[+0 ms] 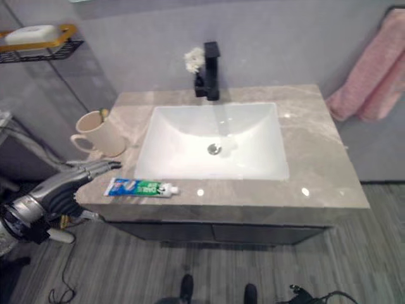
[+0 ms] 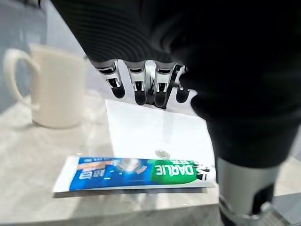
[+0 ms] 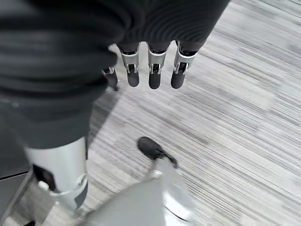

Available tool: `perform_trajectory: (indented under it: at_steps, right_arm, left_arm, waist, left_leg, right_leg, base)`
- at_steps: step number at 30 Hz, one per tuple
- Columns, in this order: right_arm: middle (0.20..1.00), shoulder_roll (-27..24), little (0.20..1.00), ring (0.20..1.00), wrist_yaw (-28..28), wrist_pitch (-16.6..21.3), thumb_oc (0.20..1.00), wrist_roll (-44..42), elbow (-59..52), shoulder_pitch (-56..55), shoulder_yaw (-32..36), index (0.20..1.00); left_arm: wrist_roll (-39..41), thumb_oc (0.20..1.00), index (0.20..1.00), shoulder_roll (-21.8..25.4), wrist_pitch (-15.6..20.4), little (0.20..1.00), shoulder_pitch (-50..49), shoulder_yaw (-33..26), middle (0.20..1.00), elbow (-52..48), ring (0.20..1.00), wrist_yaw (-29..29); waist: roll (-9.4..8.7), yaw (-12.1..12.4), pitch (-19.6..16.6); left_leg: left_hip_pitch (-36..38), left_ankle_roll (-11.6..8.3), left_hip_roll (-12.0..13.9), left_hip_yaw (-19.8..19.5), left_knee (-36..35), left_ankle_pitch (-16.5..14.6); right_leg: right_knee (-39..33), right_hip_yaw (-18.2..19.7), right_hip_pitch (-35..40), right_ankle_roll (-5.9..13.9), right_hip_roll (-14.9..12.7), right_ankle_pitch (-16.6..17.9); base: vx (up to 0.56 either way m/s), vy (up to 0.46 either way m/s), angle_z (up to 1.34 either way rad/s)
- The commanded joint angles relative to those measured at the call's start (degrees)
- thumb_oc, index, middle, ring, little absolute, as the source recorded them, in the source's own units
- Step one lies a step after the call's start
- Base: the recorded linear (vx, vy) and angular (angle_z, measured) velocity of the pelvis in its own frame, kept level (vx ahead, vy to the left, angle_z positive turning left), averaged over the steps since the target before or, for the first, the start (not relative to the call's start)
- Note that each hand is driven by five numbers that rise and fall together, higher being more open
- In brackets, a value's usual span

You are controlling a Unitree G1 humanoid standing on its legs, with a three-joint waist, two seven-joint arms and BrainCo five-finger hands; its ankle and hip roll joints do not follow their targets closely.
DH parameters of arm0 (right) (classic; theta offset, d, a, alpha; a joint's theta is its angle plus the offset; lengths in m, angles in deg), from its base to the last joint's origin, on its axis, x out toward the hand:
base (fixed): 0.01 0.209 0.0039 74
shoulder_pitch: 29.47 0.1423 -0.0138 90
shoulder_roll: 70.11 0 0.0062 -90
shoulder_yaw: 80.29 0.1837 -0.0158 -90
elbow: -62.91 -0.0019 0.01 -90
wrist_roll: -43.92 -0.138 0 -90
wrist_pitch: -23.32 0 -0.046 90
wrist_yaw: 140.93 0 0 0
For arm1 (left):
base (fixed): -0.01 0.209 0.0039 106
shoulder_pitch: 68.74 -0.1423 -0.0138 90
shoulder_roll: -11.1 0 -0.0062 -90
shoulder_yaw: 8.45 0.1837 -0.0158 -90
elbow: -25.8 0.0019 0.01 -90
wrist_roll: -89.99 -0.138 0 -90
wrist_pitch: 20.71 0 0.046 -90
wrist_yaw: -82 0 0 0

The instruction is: Put brush and paste in cup on sink, flatten towel.

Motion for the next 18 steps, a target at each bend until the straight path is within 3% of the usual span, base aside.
perform_trajectory:
  at_steps: [1, 9, 18]
  right_arm:
    - [1.000, 0.1, 1.000, 1.000, 0.5, -0.2, 1.000, -1.3, -1.0, 0.8, -0.3, 1.000]
    - [1.000, -0.4, 1.000, 1.000, 0.5, 0.2, 1.000, -1.1, -3.0, 0.5, -0.9, 1.000]
    - [1.000, -1.7, 1.000, 1.000, -0.1, 0.4, 1.000, -0.8, -5.9, 1.5, -2.0, 1.000]
  left_arm:
    - [-0.7, 1.000, 1.000, 0.6, 0.4, 1.000, 4.0, -1.1, 1.000, 1.5, 1.000, 0.9]
    - [-2.4, 1.000, 1.000, -0.9, 0.4, 1.000, 5.4, 3.1, 1.000, 6.4, 1.000, 0.6]
    - [-1.7, 1.000, 1.000, -5.8, -0.6, 1.000, 10.6, 10.8, 1.000, 9.3, 1.000, 0.7]
  waist:
    - [-3.12, -0.6, -0.2]
    - [-3.31, -1.4, 0.0]
    - [-3.64, -1.9, 0.4]
  left_leg:
    - [1.7, -0.61, 1.1, 2.9, 0.3, -2.7]
    - [1.5, -0.46, 0.9, 3.7, 0.3, -2.8]
    - [-0.6, -0.42, 0.8, 3.2, 0.3, -2.2]
  right_leg:
    - [-0.1, 2.5, -2.6, 5.28, -5.5, 3.8]
    - [-0.1, 3.1, -3.6, 5.55, -5.7, 4.0]
    - [-0.1, 2.7, -5.3, 5.46, -5.8, 4.4]
  base:
    - [0.03, 0.058, -0.35]
    - [0.01, 0.030, -0.12]
    - [0.00, 0.000, 0.00]
